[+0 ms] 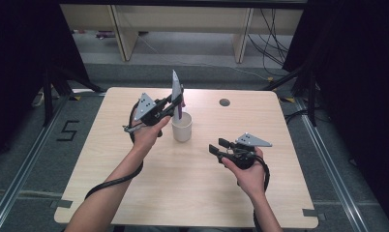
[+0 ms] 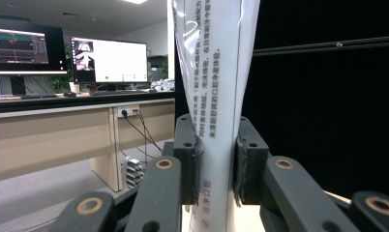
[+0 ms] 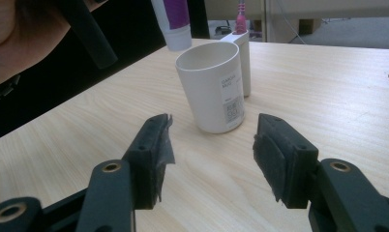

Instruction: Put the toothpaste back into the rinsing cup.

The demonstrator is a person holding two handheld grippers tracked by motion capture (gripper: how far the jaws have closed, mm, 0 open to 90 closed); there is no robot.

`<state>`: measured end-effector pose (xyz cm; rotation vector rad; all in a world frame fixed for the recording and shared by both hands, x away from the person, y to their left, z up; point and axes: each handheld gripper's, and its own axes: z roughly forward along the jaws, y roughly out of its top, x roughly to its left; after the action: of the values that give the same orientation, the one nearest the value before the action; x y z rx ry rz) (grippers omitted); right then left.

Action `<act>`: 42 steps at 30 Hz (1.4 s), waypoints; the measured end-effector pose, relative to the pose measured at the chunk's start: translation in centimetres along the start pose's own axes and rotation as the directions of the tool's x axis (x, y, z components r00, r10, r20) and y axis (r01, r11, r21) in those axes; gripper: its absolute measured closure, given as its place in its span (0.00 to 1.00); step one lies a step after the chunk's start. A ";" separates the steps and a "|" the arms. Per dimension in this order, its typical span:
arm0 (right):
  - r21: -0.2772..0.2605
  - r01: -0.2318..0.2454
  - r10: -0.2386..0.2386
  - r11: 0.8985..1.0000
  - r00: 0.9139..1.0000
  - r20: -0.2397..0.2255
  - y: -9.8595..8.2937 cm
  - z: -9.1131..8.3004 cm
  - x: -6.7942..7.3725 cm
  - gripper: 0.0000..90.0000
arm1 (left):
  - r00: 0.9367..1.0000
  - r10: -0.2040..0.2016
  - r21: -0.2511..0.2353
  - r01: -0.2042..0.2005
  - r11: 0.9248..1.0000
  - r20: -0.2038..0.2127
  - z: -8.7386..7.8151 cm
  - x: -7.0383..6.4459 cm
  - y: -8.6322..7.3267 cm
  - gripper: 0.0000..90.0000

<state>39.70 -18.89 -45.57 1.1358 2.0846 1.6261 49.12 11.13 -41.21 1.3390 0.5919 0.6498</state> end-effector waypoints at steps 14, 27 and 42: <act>0.005 0.006 -0.006 1.000 1.000 0.004 -0.1 0.0 -0.1 0.52 | 1.000 0.000 0.048 0.001 0.999 -0.021 1.0 0.2 -1.8 0.83; 0.010 0.009 -0.009 1.000 1.000 0.001 -0.2 0.1 0.0 0.52 | 1.000 -0.004 0.061 0.006 0.998 -0.029 1.4 0.3 -2.7 0.83; 0.015 -0.002 0.002 1.000 1.000 -0.005 -0.2 0.1 -0.1 0.52 | 0.999 -0.006 0.102 0.010 0.995 -0.035 1.4 0.4 -3.9 0.83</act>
<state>39.73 -18.85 -45.83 1.1401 2.1024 1.6189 50.71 10.01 -44.85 1.4226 0.6657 0.6442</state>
